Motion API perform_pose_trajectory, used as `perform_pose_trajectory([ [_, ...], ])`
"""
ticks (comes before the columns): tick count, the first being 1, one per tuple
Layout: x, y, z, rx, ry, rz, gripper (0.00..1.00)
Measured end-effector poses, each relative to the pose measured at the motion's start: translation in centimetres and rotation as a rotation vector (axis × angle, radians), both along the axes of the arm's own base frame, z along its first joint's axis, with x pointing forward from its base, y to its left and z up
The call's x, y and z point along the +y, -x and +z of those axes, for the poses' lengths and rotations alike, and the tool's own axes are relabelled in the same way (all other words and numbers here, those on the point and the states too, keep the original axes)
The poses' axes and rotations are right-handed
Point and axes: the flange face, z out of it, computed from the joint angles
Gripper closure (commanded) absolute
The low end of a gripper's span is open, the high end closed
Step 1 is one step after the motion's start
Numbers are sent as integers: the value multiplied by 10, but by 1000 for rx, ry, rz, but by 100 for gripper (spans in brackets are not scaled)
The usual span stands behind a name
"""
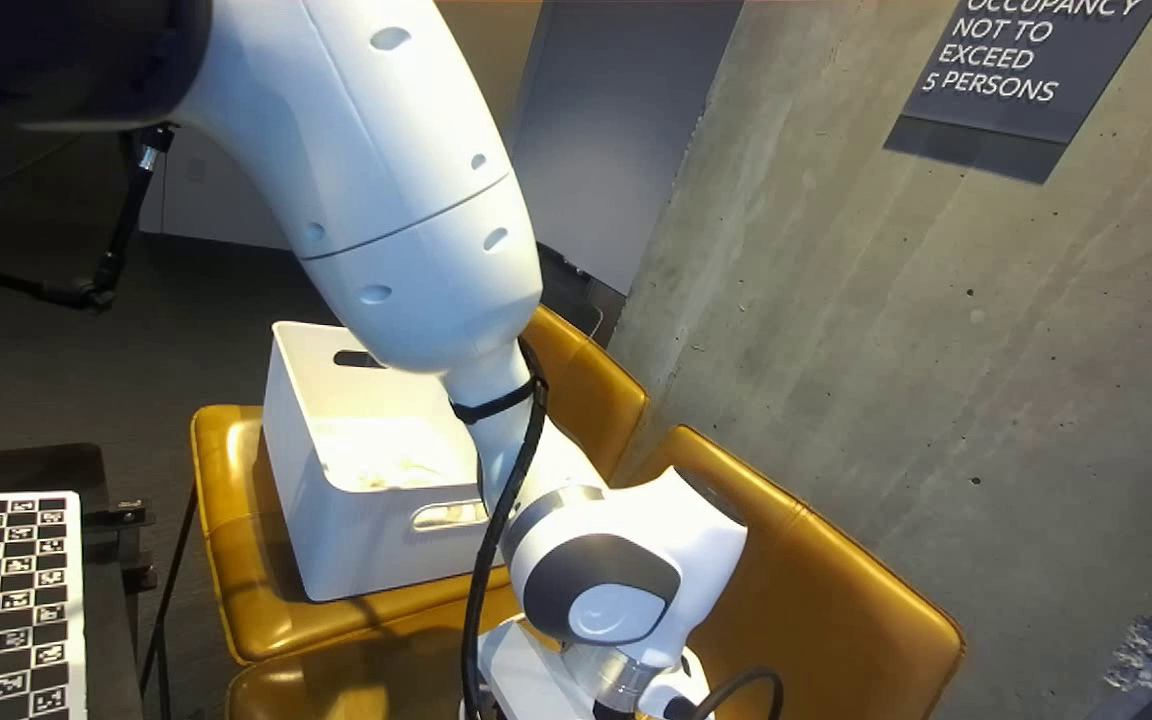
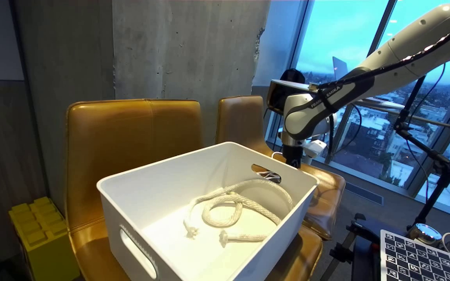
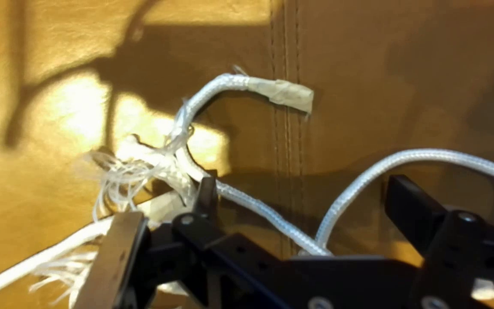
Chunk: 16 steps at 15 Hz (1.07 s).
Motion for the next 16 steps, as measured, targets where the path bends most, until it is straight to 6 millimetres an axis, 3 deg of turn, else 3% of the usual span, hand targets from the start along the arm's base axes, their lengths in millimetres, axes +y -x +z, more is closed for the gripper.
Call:
perform_pose_trajectory([
  [5, 10, -1, -8, 11, -2, 10, 0],
  [11, 42, -10, -9, 27, 34, 42, 0],
  [16, 50, -11, -9, 48, 101, 62, 0],
])
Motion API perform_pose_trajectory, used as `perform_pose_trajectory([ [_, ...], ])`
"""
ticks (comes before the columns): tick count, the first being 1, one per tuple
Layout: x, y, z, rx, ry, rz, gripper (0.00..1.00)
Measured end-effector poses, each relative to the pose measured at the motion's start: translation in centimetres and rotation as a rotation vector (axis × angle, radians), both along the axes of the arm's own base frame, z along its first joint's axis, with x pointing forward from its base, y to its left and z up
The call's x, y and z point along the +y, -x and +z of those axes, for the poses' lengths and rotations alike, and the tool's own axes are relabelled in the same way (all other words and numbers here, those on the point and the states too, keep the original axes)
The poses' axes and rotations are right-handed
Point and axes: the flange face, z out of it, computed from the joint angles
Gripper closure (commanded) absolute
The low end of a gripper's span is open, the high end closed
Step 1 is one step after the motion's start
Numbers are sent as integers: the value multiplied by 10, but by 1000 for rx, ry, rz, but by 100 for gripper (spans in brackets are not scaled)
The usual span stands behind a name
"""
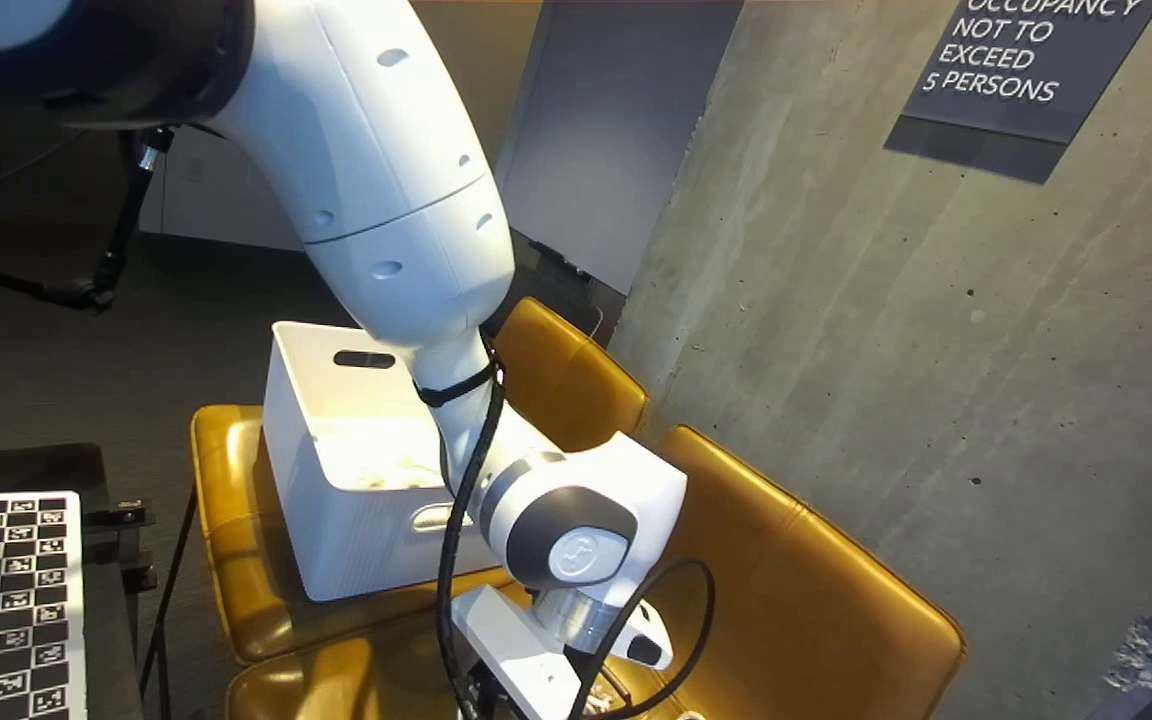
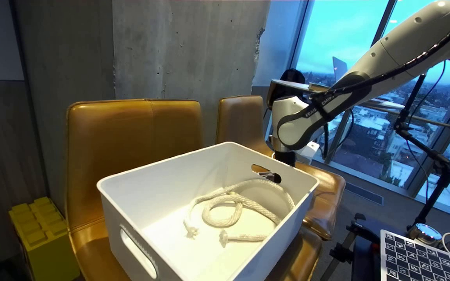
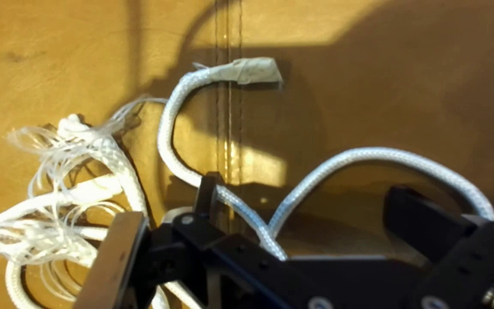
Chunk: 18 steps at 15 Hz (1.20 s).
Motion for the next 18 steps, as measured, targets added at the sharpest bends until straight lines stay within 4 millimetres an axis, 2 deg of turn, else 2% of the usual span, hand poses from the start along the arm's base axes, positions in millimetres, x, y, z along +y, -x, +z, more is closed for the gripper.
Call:
perform_pose_trajectory([
  [4, 12, 10, 1, 13, 36, 0, 0],
  [8, 46, 15, 12, 9, 43, 23, 0],
  [10, 57, 15, 19, 5, 39, 37, 0],
  [16, 52, 31, 8, 27, 32, 19, 0],
  [17, 54, 35, 4, 33, 31, 18, 5],
  [18, 55, 40, 0, 38, 29, 17, 17],
])
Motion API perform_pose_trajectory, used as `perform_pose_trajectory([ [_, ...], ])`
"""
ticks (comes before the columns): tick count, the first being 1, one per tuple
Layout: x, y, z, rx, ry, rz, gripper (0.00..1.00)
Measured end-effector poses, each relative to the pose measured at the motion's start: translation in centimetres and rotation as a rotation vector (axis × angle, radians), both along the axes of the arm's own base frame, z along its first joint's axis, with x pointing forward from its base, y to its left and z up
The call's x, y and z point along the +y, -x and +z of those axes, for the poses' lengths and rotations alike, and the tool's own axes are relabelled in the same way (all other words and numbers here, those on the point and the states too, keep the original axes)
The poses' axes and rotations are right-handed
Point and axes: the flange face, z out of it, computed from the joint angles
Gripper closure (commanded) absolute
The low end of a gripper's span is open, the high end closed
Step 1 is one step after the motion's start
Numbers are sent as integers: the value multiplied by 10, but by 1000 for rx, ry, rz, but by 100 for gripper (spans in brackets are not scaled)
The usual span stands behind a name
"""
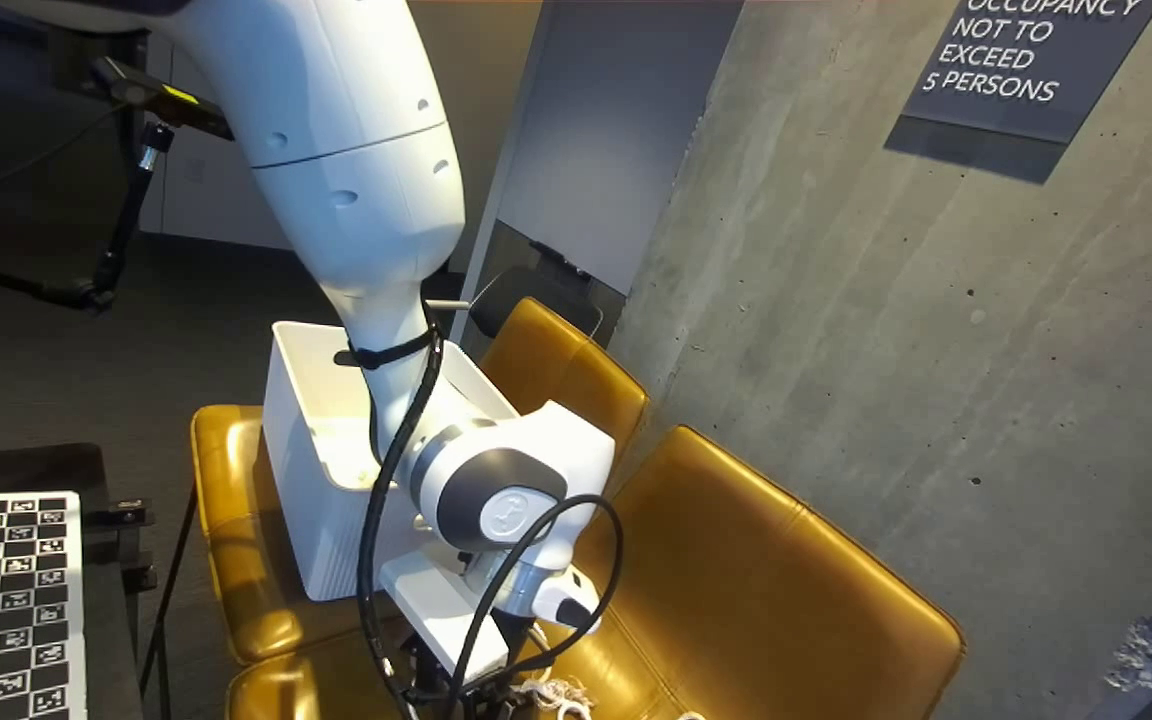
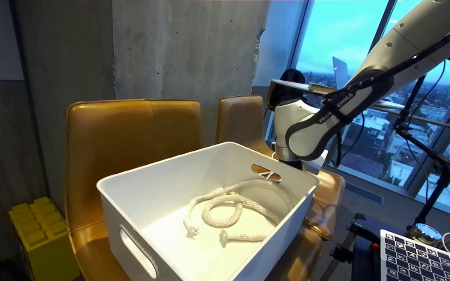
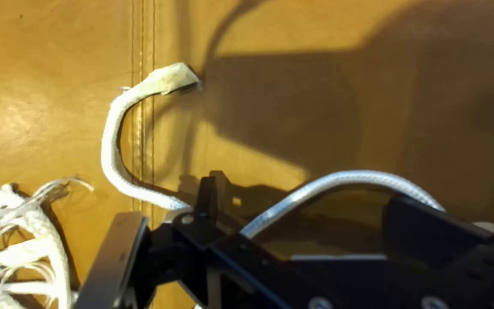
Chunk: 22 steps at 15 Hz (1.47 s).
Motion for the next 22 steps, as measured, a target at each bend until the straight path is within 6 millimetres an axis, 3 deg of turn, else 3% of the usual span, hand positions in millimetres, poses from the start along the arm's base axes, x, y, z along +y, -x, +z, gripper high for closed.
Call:
perform_pose_trajectory([
  [1, 2, 5, -4, 5, -2, 1, 29],
  [3, 3, 8, -4, -6, -2, 1, 37],
  [11, -8, 10, 10, -22, 14, -19, 98],
  [15, -11, 5, 17, -36, 23, -42, 98],
  [17, -10, -7, 30, -60, 27, -48, 98],
  [19, -13, -27, 59, -96, 36, -56, 98],
  [22, -22, -57, 132, -174, 46, -83, 98],
])
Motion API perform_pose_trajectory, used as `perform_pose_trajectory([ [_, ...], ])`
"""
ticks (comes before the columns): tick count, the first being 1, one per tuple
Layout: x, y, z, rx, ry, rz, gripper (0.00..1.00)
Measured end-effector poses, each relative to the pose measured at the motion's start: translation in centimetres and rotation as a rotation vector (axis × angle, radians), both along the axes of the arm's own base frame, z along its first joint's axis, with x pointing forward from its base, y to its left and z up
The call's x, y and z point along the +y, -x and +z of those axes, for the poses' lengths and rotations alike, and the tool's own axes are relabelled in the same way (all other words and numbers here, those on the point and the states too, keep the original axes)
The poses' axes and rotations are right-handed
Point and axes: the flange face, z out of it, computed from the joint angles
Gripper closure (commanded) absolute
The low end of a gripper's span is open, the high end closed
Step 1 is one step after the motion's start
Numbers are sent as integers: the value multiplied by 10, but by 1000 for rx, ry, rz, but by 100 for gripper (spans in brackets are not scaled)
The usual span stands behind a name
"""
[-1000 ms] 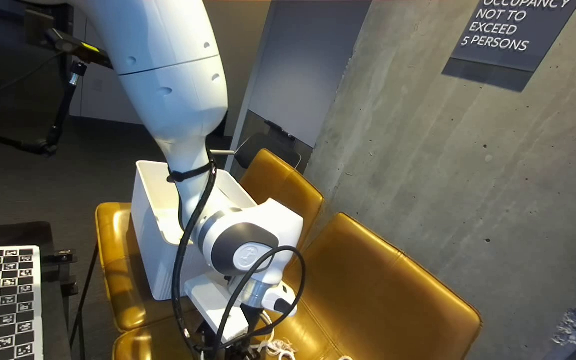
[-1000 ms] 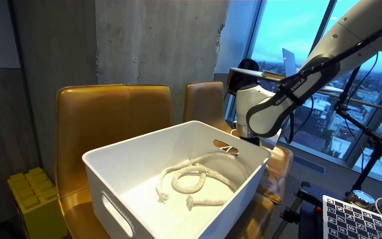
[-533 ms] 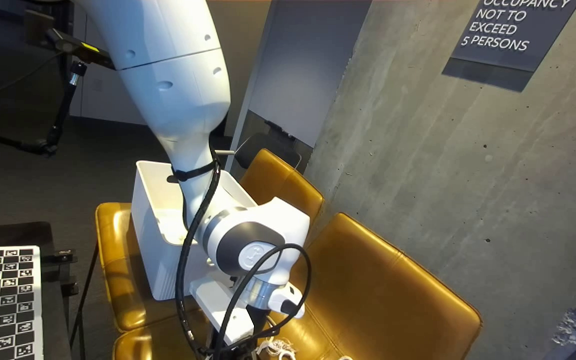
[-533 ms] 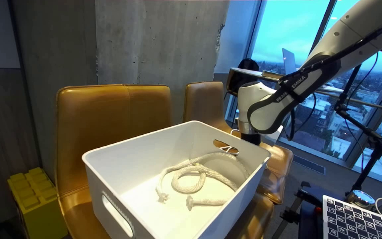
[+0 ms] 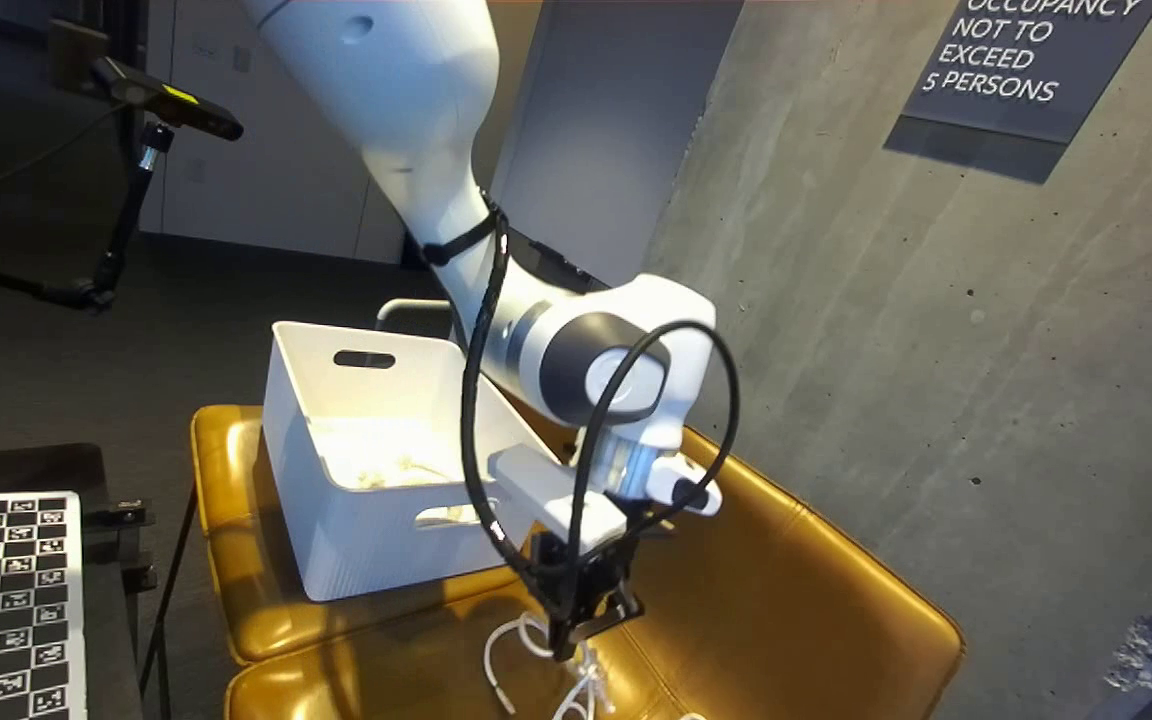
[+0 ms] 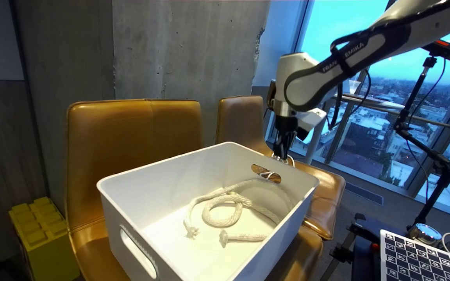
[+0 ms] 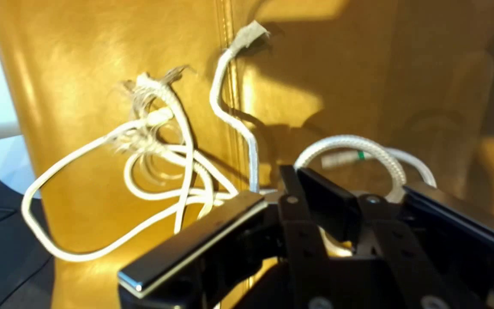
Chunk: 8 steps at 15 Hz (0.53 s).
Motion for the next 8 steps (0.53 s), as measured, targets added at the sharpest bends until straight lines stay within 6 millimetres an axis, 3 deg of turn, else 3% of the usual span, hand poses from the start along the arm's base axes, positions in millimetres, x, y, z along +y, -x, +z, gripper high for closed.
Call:
perform_pose_trajectory([
  [4, -3, -23, 114, -127, -12, -32, 98],
  [8, 6, -23, 229, -210, -53, -42, 98],
])
